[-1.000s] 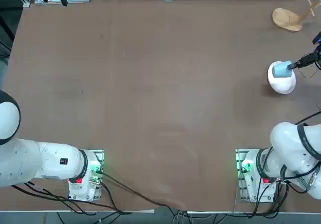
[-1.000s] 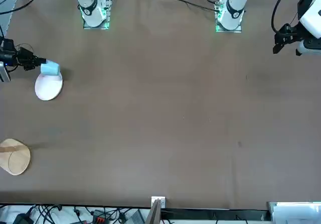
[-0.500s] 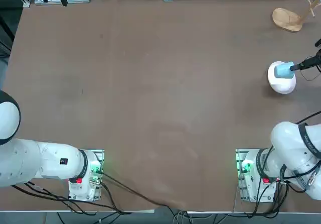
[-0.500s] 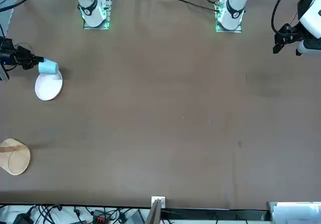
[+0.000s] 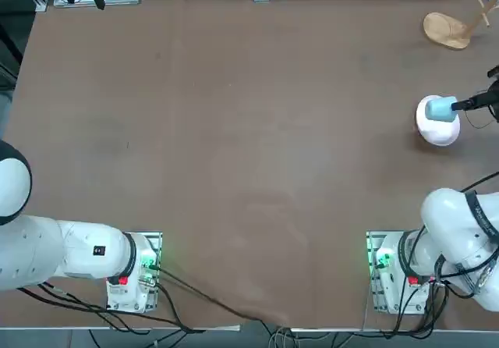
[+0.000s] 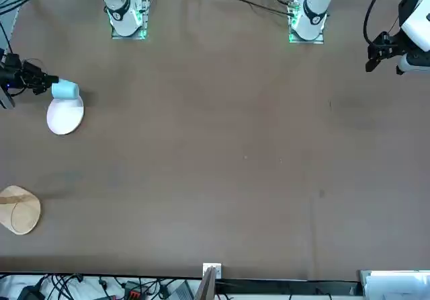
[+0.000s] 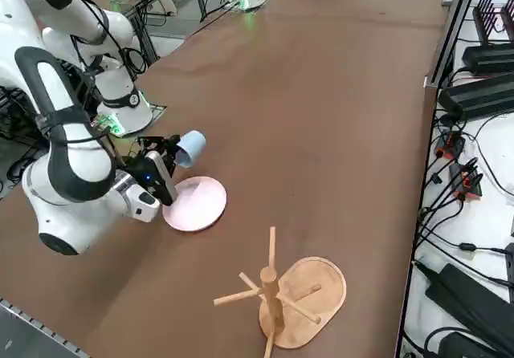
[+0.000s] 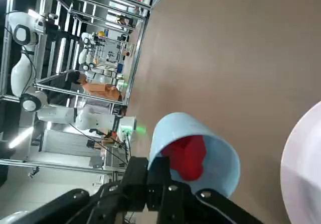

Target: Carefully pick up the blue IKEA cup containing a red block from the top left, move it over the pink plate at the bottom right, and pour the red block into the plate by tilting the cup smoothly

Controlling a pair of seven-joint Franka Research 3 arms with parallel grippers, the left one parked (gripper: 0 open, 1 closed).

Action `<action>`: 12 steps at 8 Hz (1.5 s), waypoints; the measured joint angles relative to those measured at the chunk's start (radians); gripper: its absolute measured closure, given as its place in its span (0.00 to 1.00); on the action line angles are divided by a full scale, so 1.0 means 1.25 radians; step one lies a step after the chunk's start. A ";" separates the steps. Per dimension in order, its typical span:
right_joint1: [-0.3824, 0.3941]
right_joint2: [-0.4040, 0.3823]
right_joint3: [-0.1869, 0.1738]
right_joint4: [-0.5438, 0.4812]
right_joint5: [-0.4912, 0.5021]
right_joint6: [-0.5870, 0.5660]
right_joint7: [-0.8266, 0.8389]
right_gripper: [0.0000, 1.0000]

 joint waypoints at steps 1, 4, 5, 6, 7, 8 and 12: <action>-0.006 0.010 0.000 0.005 0.001 -0.007 -0.007 0.98; -0.019 0.041 0.000 0.027 0.001 -0.044 -0.022 0.98; -0.024 0.054 0.000 0.036 0.001 -0.054 -0.031 0.98; -0.028 0.066 0.000 0.042 0.002 -0.063 -0.042 0.98; -0.032 0.076 0.000 0.046 0.012 -0.074 -0.049 0.98; -0.036 0.087 0.000 0.051 0.024 -0.083 -0.051 0.98; -0.048 0.131 0.000 0.087 0.035 -0.113 -0.059 0.98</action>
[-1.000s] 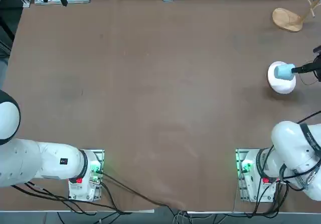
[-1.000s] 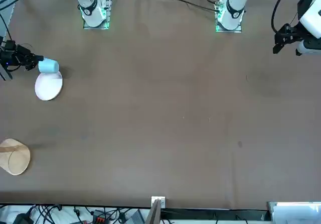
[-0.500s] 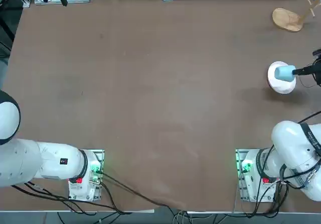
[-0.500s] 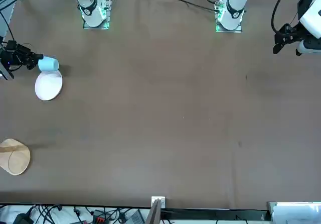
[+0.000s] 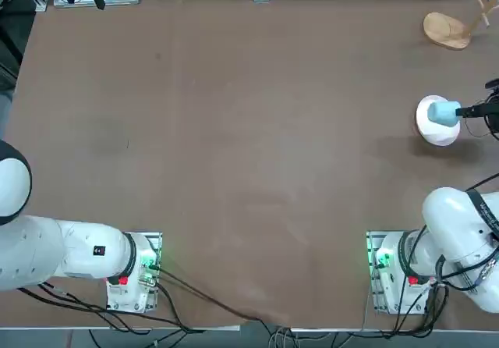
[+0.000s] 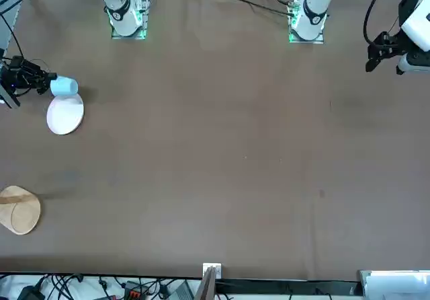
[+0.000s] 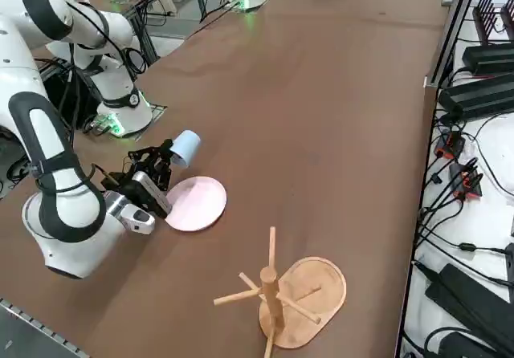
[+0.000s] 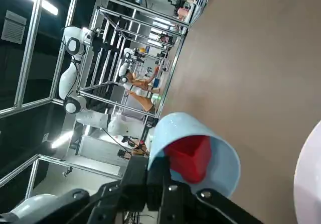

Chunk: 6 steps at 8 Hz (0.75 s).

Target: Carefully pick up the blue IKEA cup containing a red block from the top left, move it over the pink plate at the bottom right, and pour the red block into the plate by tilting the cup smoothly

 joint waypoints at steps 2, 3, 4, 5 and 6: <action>-0.001 0.023 0.000 0.023 0.001 -0.011 -0.009 0.98; -0.001 0.038 0.000 0.038 0.001 -0.018 -0.014 0.98; -0.001 0.050 0.000 0.049 0.001 -0.022 -0.016 0.98; -0.001 0.059 0.000 0.056 0.001 -0.025 -0.019 0.98; -0.001 0.065 0.000 0.059 0.001 -0.027 -0.023 0.98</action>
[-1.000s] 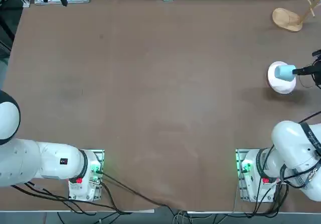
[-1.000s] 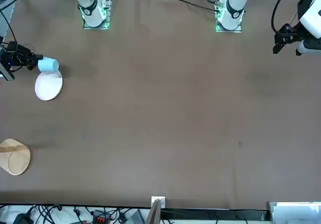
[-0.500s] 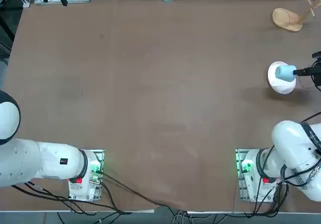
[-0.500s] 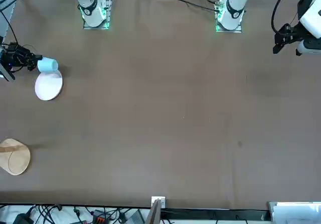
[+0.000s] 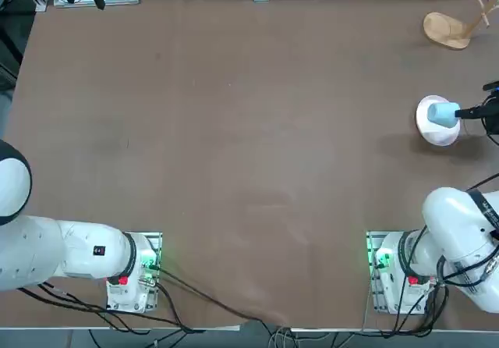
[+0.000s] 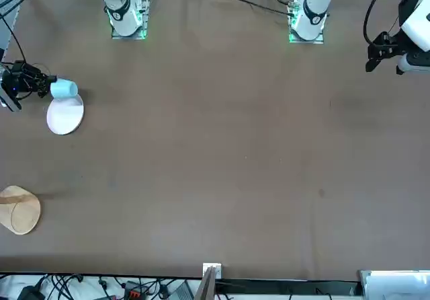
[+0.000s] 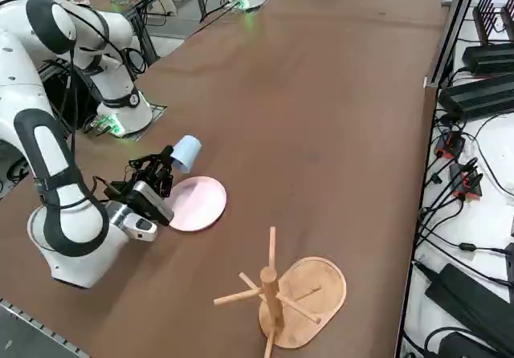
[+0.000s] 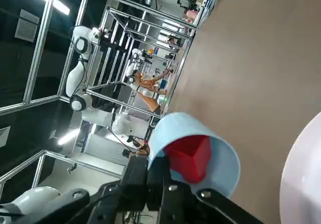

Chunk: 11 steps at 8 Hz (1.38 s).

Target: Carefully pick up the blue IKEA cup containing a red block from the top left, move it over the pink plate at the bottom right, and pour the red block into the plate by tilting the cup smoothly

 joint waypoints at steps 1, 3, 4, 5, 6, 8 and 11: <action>0.000 0.005 0.000 0.000 0.000 -0.001 -0.005 0.98; 0.000 0.021 0.000 0.006 0.008 -0.009 -0.018 0.98; 0.000 0.028 0.000 0.009 0.014 -0.022 -0.023 0.98; 0.000 0.034 0.001 0.012 0.026 -0.033 -0.027 0.98; 0.000 0.040 0.001 0.016 0.041 -0.047 -0.028 0.98; 0.000 0.057 0.001 0.029 0.063 -0.072 -0.029 0.98; -0.002 0.087 0.001 0.041 0.083 -0.099 -0.029 0.98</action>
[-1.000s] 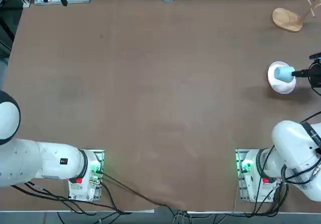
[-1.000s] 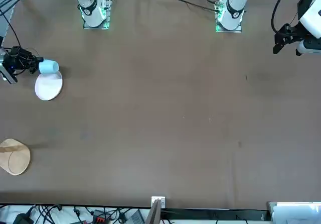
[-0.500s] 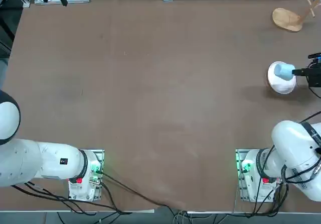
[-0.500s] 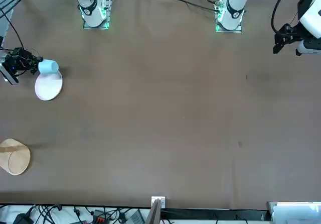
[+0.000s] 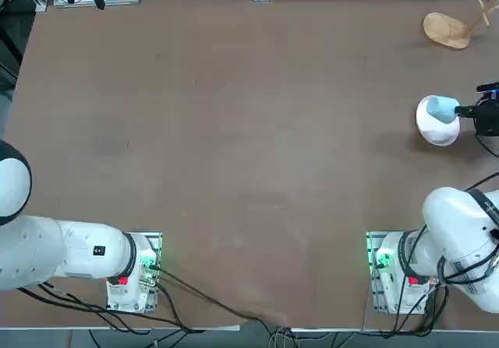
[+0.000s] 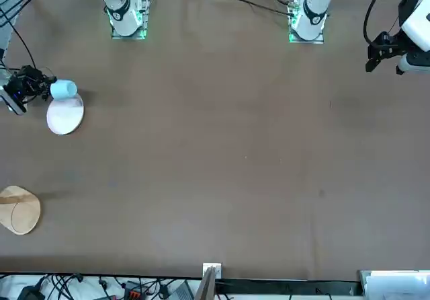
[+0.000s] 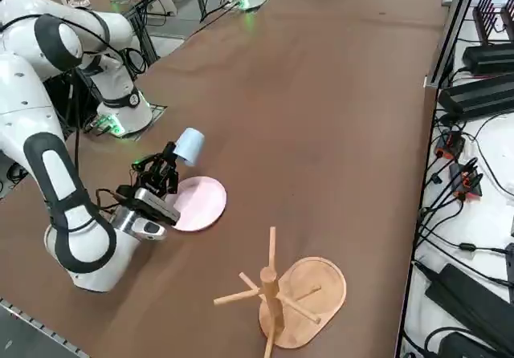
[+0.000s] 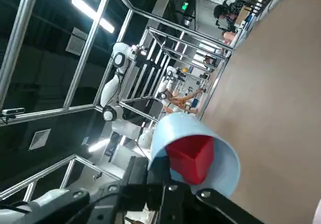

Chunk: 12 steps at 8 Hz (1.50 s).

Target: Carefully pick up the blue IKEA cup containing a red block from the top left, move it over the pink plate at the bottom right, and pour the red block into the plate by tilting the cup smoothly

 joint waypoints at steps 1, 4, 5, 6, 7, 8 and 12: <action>-0.002 0.009 0.000 0.002 0.010 -0.013 0.000 0.98; -0.009 0.028 0.000 0.008 0.017 -0.031 0.000 0.98; -0.012 0.033 0.000 0.012 0.017 -0.033 0.000 0.98; -0.015 0.041 0.000 0.017 0.017 -0.035 0.000 0.98; -0.017 0.052 -0.001 0.019 0.022 -0.050 0.008 0.98; -0.019 0.067 -0.001 0.022 0.041 -0.076 0.033 0.98; -0.030 0.083 -0.001 0.049 0.065 -0.099 0.070 0.98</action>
